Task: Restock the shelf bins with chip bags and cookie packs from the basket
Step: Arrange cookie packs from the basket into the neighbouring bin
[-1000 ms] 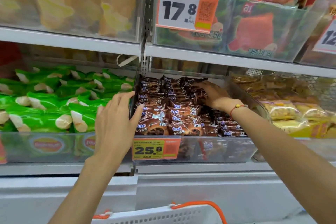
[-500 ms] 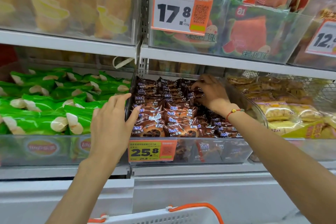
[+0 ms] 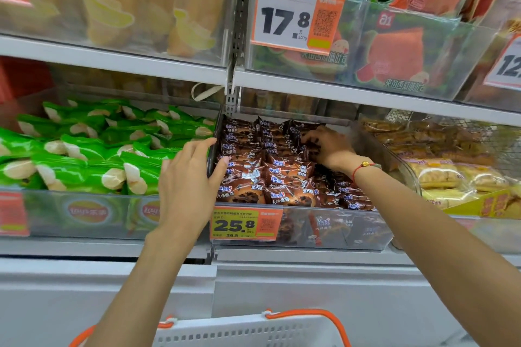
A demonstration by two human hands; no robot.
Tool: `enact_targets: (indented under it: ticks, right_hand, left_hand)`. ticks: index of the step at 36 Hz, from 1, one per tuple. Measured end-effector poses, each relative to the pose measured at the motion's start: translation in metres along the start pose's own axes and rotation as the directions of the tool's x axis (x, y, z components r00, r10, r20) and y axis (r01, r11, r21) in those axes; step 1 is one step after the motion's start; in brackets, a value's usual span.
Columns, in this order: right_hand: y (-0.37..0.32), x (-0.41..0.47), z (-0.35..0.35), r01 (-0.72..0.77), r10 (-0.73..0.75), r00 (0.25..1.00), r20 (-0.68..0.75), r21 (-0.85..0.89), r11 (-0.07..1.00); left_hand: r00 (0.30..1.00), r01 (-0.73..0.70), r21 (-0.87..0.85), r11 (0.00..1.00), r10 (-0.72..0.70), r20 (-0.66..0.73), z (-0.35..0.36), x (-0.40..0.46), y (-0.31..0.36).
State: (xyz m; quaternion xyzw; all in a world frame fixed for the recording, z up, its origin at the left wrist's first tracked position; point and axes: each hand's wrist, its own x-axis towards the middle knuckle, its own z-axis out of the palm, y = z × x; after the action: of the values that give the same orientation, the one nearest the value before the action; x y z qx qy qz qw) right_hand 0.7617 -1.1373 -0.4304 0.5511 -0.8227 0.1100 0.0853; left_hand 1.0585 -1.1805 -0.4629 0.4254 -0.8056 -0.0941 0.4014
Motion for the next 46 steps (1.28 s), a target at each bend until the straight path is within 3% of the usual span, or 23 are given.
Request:
enact_targets:
  ticks: [6,12,17,20,22,25,29,33,37,41,43,46]
  right_hand:
    - [0.004,-0.02,-0.022,-0.02,-0.01,0.991,0.131,0.226,0.974]
    - [-0.001,-0.076,-0.041,0.023,-0.013,0.999,-0.041,0.246,0.969]
    - [-0.015,-0.141,-0.046,0.048,0.028,0.982,-0.187,0.39,0.92]
    - [-0.025,-0.183,-0.035,0.079,0.02,0.978,-0.207,0.459,0.885]
    - [-0.028,-0.206,-0.02,0.079,0.005,0.984,-0.178,0.461,0.884]
    - [-0.027,-0.238,0.014,-0.002,0.021,0.999,-0.038,0.442,0.897]
    - [-0.025,-0.274,0.066,-0.096,-0.003,0.973,0.231,0.415,0.905]
    - [-0.025,-0.3,0.117,-0.173,-0.015,0.86,0.51,0.318,0.932]
    - [-0.03,-0.324,0.16,-0.16,-0.031,0.763,0.646,0.236,0.959]
    - [-0.037,-0.353,0.198,-0.081,-0.084,0.596,0.798,0.164,0.983]
    - [-0.041,-0.364,0.214,-0.024,-0.103,0.531,0.841,0.137,0.99]
    - [-0.049,-0.375,0.234,0.067,-0.154,0.502,0.851,0.139,0.988]
  left_hand:
    - [0.999,-0.032,0.016,0.999,0.032,-0.01,-0.003,-0.001,-0.001]
    - [0.98,-0.141,0.029,0.99,0.144,-0.136,-0.022,-0.006,0.022]
    - [0.917,-0.383,-0.016,0.924,0.378,-0.128,-0.027,-0.036,0.055]
    - [0.901,-0.433,-0.074,0.898,0.435,0.008,-0.016,-0.062,0.065]
    - [0.895,-0.367,-0.062,0.928,0.37,0.247,-0.004,-0.08,0.065]
    - [0.792,-0.273,0.034,0.961,0.204,0.575,0.018,-0.108,0.054]
    - [0.587,-0.205,0.097,0.974,0.043,0.808,0.046,-0.148,0.023]
    - [0.451,-0.104,0.122,0.987,-0.063,0.89,0.074,-0.195,-0.008]
    - [0.315,-0.011,0.111,0.994,-0.102,0.944,0.102,-0.249,-0.03]
    - [0.159,0.15,0.079,0.985,-0.103,0.982,0.126,-0.305,-0.045]
    - [0.114,0.234,0.101,0.967,-0.131,0.985,0.136,-0.329,-0.049]
    - [0.085,0.322,0.161,0.933,-0.198,0.976,0.152,-0.358,-0.058]
